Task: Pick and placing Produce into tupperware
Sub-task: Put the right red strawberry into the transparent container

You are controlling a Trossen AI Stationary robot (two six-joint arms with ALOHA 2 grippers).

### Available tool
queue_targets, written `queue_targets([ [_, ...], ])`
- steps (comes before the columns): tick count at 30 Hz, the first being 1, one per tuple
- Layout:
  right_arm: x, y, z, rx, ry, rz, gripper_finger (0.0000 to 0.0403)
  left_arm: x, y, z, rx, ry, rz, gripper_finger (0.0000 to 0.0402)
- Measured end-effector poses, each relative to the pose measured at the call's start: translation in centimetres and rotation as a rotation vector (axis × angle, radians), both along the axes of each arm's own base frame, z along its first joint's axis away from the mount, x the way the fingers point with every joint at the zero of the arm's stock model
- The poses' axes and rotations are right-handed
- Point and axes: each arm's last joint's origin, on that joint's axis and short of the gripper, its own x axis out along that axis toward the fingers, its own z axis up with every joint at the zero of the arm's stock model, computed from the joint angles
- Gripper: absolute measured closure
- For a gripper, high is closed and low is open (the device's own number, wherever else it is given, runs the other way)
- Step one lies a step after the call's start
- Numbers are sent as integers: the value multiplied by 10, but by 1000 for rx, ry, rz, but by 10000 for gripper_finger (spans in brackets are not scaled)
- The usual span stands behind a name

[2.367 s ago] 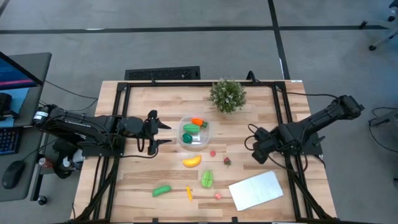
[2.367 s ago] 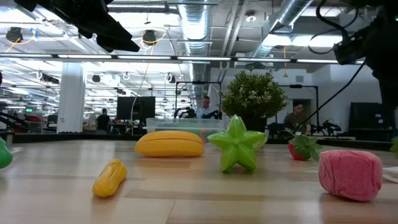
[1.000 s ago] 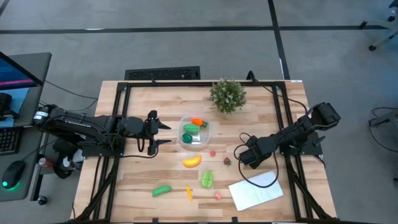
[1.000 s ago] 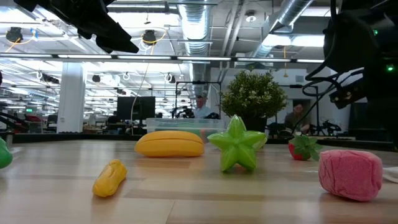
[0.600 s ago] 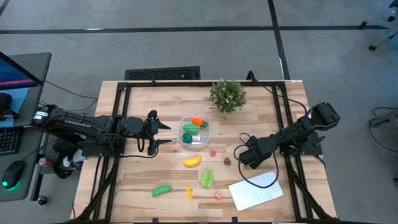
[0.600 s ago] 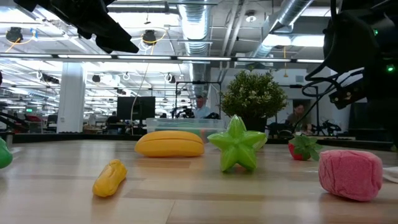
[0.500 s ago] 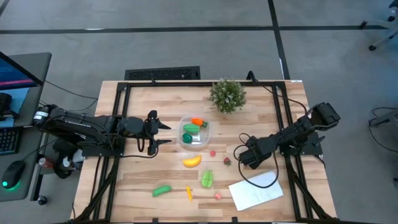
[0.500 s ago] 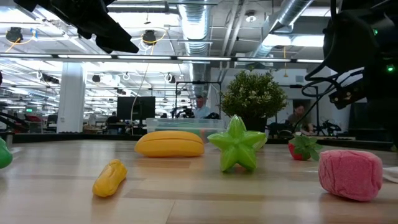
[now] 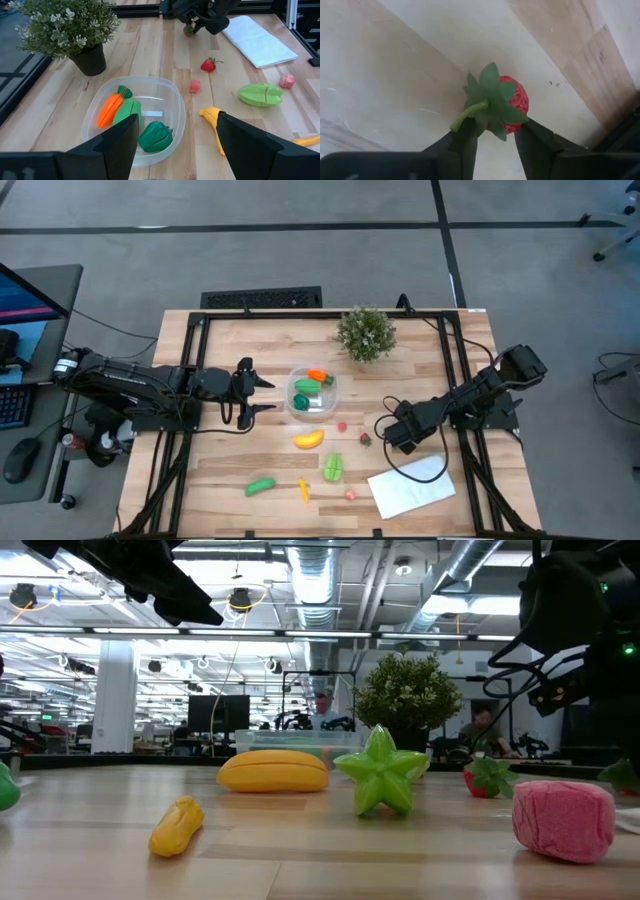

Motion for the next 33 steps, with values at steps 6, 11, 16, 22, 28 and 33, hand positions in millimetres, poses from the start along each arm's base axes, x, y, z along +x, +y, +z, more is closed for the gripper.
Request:
queue_targets([
  [6, 0, -1, 0, -11, 2, 27, 265, 0, 0, 0, 0, -1, 0, 145],
  [11, -1, -2, 1, -16, 17, 65, 198, 0, 0, 0, 0, -2, 1, 145],
  [16, -2, -3, 1, -9, 30, 136, 143, 0, 0, 0, 0, -5, 1, 145],
  [22, 1, -9, 1, 23, 41, 183, 133, 1, 0, 2, -2, -18, 2, 145],
  [28, 3, -13, 1, 51, 47, 229, 133, 1, 0, 1, -16, -14, 10, 145],
  [33, 4, -14, 0, 61, 48, 279, 133, 0, 0, 1, -19, -11, 11, 145],
])
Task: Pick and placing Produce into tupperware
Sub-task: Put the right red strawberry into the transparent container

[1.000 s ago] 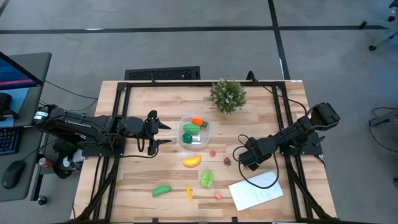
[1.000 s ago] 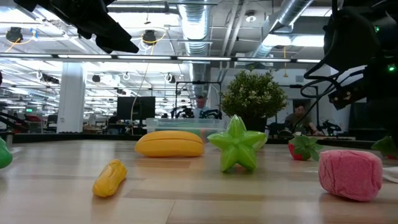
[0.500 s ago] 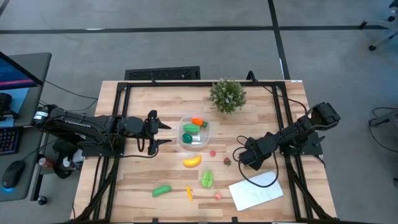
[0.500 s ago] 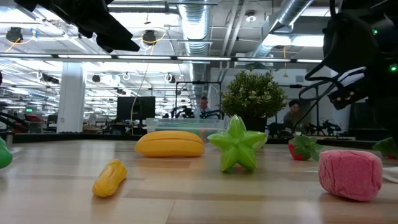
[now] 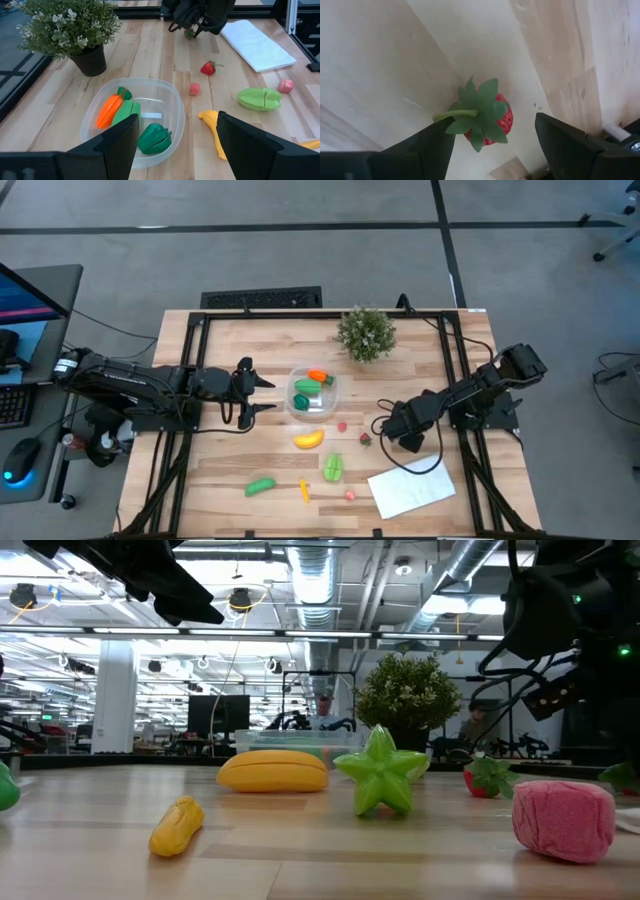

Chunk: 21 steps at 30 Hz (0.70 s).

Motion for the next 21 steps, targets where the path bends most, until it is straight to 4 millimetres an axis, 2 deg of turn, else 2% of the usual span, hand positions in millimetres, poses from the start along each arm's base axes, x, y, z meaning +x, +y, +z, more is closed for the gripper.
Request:
queue_targets([
  [14, 1, 0, 0, 24, 4, 118, 135, 0, 0, 0, 2, 0, 3, 145],
  [21, 2, 1, -1, 35, -3, 142, 169, 0, 0, 0, 1, 0, 3, 145],
])
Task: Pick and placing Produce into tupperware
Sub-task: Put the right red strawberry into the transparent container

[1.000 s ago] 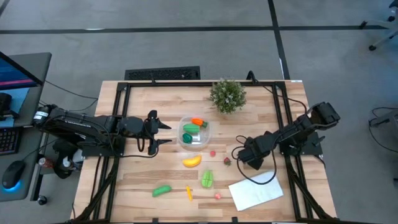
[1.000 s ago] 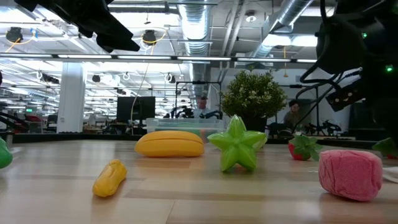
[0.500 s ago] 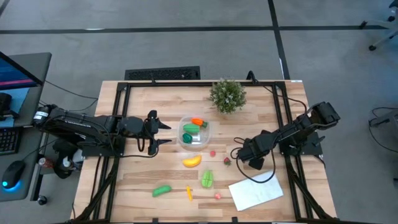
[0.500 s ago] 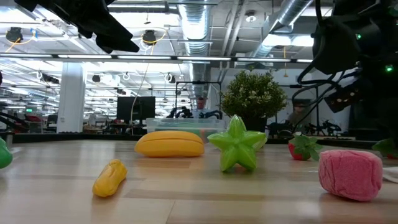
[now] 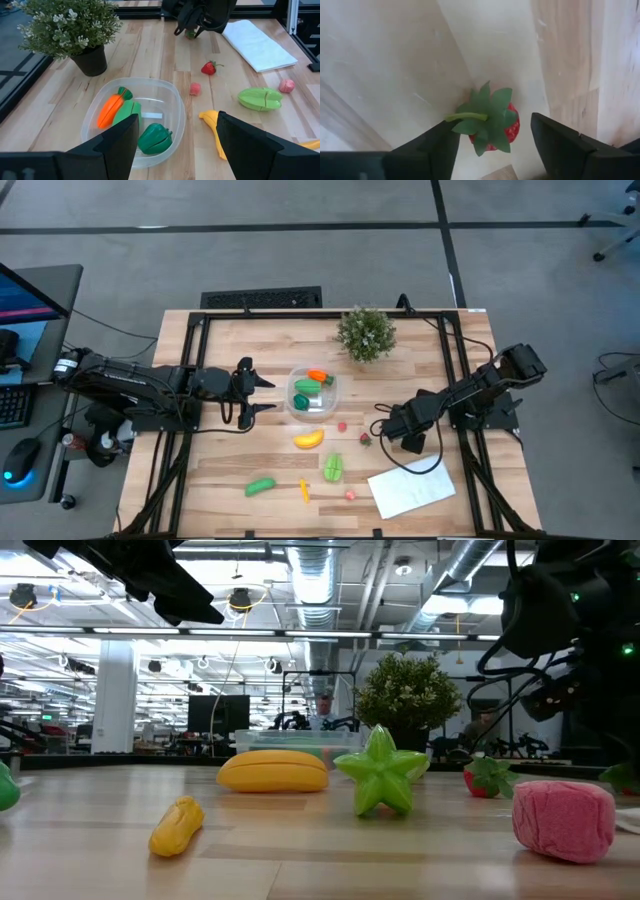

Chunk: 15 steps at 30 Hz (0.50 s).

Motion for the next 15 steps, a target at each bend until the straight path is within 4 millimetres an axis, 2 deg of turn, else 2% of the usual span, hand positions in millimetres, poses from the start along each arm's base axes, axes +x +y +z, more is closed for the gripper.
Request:
queue_targets([
  [10, 4, 1, 0, 13, -39, -1, 243, 0, 0, 0, 0, 0, 0, 145],
  [15, 4, 1, 0, 13, -43, -2, 266, 0, 0, 0, -1, 0, 0, 145],
])
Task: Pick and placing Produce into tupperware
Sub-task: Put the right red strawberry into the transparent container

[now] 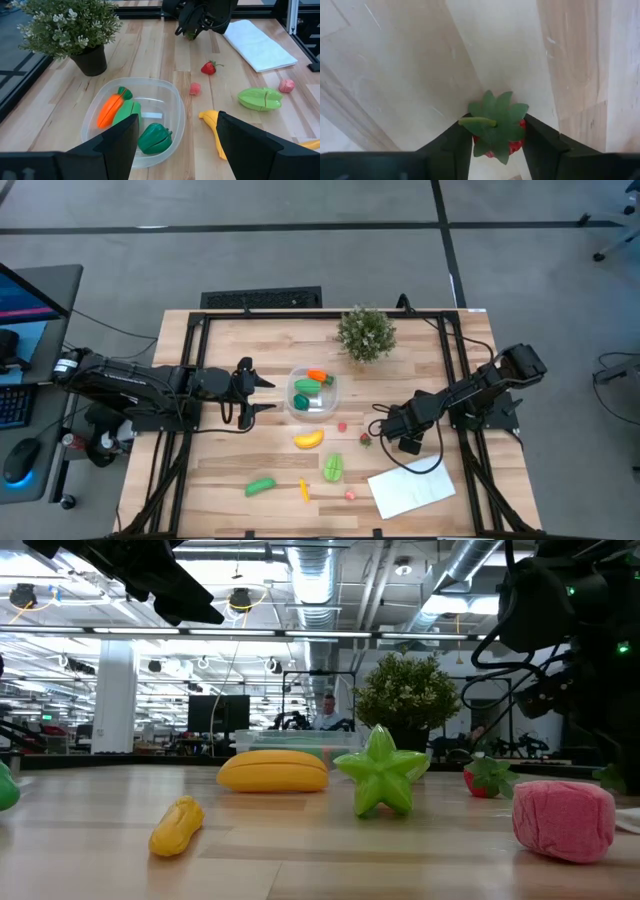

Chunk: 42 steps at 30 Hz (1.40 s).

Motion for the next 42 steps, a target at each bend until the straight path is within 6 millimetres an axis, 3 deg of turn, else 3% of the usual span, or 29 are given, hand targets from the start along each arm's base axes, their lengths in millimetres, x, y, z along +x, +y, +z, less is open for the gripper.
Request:
queue_targets([
  [8, 0, 0, 0, 0, 0, -1, 249, 0, 0, 0, -4, 0, 1, 145],
  [16, 0, 0, 0, -1, -1, -7, 271, 0, 0, 0, -5, 0, 1, 145],
  [24, 0, 0, 0, -1, -1, -9, 243, 0, 0, 0, -6, 0, -1, 145],
  [32, 0, 0, 0, -1, -1, -10, 263, 0, 0, 0, -6, 0, -1, 145],
  [42, 0, 0, 0, -1, -1, -9, 232, 0, 0, 0, -5, 0, -1, 145],
])
